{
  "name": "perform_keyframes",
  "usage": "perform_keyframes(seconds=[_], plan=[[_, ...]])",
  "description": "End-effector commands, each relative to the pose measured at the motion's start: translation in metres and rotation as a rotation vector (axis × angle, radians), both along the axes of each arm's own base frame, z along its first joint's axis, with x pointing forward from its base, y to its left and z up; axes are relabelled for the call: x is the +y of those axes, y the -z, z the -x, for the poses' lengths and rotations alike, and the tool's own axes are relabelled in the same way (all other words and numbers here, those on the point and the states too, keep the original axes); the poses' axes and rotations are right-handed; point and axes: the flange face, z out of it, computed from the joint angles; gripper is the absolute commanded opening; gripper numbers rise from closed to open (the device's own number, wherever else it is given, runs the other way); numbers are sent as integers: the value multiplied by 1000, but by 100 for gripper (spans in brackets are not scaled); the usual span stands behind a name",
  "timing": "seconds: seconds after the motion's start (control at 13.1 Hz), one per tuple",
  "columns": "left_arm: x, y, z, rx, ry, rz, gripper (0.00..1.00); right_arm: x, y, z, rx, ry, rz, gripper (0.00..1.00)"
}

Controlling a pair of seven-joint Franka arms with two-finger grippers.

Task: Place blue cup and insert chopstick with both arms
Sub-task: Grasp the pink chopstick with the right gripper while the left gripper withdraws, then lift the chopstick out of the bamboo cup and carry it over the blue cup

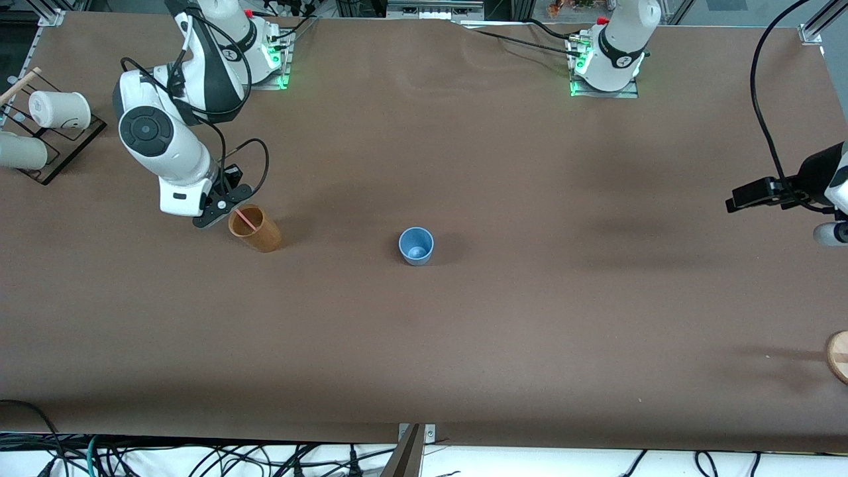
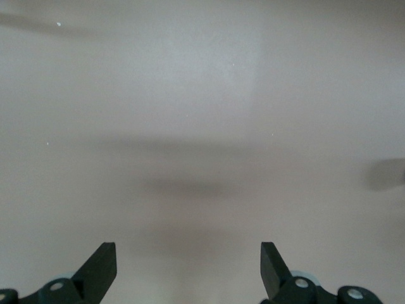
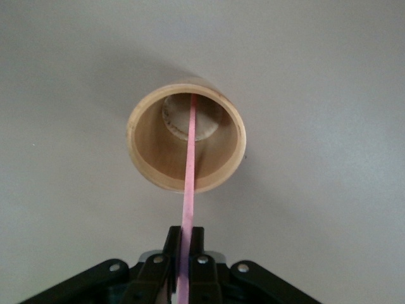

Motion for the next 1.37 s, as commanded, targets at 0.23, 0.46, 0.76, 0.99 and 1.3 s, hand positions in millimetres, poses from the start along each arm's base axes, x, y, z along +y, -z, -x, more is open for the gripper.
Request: perform_keyframes(seconds=[0.23, 0.46, 0.76, 0.99, 1.3], plan=[[-7, -18, 21, -31, 96, 34, 100, 31, -87, -9, 66, -5, 42, 0], [-14, -17, 34, -20, 137, 18, 100, 41, -148, -9, 146, 25, 19, 0], [-24, -13, 34, -4, 110, 16, 100, 97, -203, 4, 232, 211, -101, 0], [-20, -3, 26, 11, 104, 20, 100, 188, -193, 19, 237, 315, -81, 0], [-17, -3, 25, 8, 98, 16, 100, 290, -168, 20, 137, 488, -79, 0]])
